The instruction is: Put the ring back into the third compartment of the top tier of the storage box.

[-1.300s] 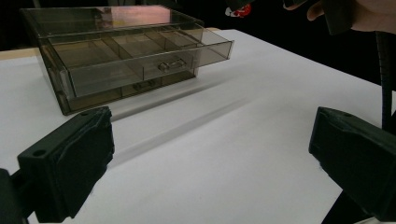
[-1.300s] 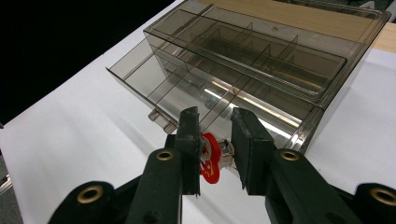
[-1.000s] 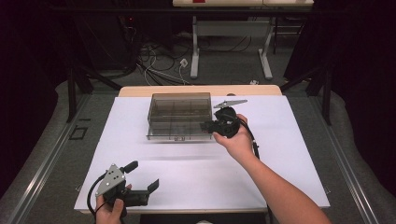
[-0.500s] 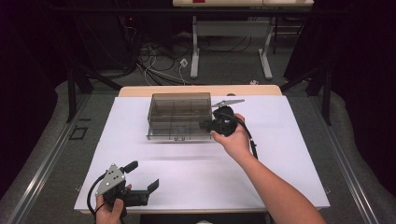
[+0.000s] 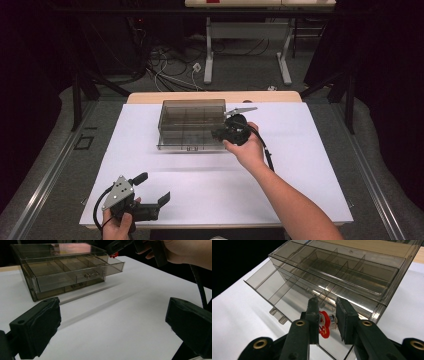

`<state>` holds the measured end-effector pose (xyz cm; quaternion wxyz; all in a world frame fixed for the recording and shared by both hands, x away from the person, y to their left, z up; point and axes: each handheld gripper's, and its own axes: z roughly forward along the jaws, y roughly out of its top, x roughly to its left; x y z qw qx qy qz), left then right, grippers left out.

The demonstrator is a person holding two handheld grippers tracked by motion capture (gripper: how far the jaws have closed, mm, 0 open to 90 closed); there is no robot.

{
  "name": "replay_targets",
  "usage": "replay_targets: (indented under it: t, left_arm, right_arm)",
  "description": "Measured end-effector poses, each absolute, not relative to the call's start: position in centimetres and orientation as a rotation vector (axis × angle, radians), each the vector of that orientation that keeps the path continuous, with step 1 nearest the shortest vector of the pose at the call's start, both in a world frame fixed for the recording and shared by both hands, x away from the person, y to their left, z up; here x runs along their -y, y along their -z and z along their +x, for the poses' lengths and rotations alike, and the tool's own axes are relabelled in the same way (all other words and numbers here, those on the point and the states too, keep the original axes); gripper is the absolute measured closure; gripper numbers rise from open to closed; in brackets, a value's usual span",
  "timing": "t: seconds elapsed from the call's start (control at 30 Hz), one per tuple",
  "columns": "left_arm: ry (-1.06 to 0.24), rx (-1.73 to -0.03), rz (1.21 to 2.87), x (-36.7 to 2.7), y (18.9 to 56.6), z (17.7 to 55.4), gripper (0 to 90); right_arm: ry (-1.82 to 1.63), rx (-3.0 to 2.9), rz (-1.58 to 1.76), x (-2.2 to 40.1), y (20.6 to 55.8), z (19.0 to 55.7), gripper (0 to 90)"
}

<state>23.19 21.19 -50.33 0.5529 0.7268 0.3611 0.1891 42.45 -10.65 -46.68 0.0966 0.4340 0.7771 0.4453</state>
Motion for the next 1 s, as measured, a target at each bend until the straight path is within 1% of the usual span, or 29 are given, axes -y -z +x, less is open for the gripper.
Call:
replay_targets:
  t: [0.5,1.0]
  left_arm:
    - [-0.445,-0.854,1.719,-21.2,50.3,23.2,0.2]
    - [-0.445,-0.853,1.719,-21.2,50.3,23.2,0.3]
  right_arm:
    - [-1.271,-2.319,1.263,10.0,47.7,43.1,72.5]
    - [-1.261,-2.316,1.259,10.0,47.8,43.1,72.3]
